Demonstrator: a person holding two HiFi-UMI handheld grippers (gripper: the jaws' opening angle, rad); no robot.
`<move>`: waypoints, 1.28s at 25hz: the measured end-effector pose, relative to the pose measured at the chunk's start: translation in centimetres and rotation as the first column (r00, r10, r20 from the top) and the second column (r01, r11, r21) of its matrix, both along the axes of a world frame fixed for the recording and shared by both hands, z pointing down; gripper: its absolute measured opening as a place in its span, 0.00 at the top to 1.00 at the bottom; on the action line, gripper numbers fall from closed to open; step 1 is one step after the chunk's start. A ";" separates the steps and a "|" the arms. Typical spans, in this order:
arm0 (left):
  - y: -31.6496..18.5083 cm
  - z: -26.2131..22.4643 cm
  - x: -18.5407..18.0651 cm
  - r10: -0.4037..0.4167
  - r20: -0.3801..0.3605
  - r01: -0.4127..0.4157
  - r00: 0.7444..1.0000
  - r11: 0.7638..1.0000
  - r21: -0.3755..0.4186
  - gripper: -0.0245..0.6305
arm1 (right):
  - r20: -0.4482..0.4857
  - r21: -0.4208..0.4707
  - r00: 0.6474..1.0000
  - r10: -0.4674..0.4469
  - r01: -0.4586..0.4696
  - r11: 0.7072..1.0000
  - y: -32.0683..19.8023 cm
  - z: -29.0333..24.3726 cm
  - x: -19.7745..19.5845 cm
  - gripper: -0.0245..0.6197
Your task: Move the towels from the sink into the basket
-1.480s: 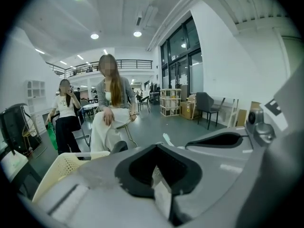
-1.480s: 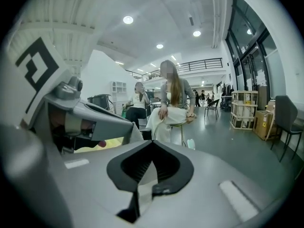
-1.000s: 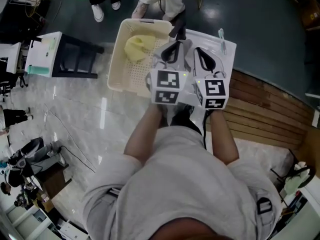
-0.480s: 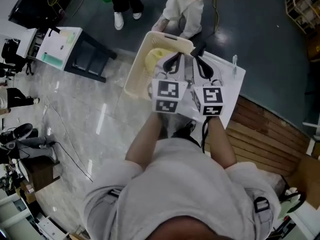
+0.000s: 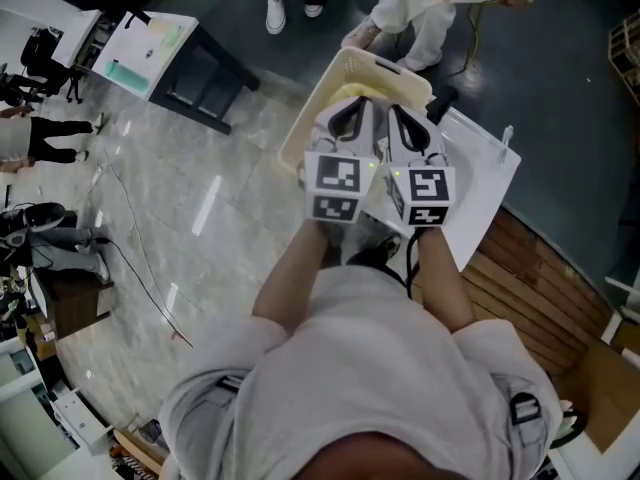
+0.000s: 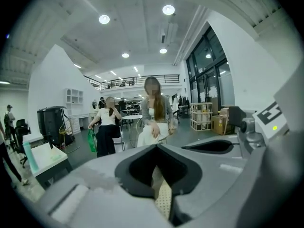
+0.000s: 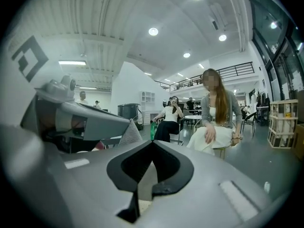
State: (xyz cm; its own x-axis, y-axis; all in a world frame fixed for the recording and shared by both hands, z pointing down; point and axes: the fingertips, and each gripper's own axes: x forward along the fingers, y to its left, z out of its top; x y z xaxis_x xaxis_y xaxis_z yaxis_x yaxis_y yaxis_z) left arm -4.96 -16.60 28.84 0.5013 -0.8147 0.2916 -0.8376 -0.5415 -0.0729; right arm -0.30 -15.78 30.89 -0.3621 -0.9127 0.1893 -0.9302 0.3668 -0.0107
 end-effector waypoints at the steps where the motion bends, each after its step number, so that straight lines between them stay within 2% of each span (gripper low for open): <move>1: -0.1 0.2 -0.7 -0.015 0.001 0.015 1.000 1.000 -0.004 0.93 | 0.001 -0.005 1.000 -0.013 0.013 1.000 -0.2 0.2 -0.7 0.95; 7: -0.5 1.7 -4.9 -0.078 0.001 0.078 0.997 0.996 -0.034 0.93 | -0.001 -0.028 0.998 -0.068 0.068 0.997 -1.1 1.5 -4.3 0.95; 11: -0.6 2.5 -6.1 -0.088 0.000 0.088 0.996 0.995 -0.054 0.93 | -0.004 -0.042 0.997 -0.078 0.078 0.996 -1.3 2.0 -5.5 0.95; 23: -1.7 8.2 -5.7 -0.065 0.013 0.067 0.998 0.983 -0.170 0.93 | -0.011 -0.110 0.999 -0.047 0.046 0.993 -2.7 5.2 -4.9 0.95; 32: -3.2 14.5 -4.1 -0.016 0.030 0.024 0.999 0.955 -0.294 0.93 | -0.019 -0.174 1.000 -0.011 0.008 0.985 -3.9 8.3 -3.8 0.95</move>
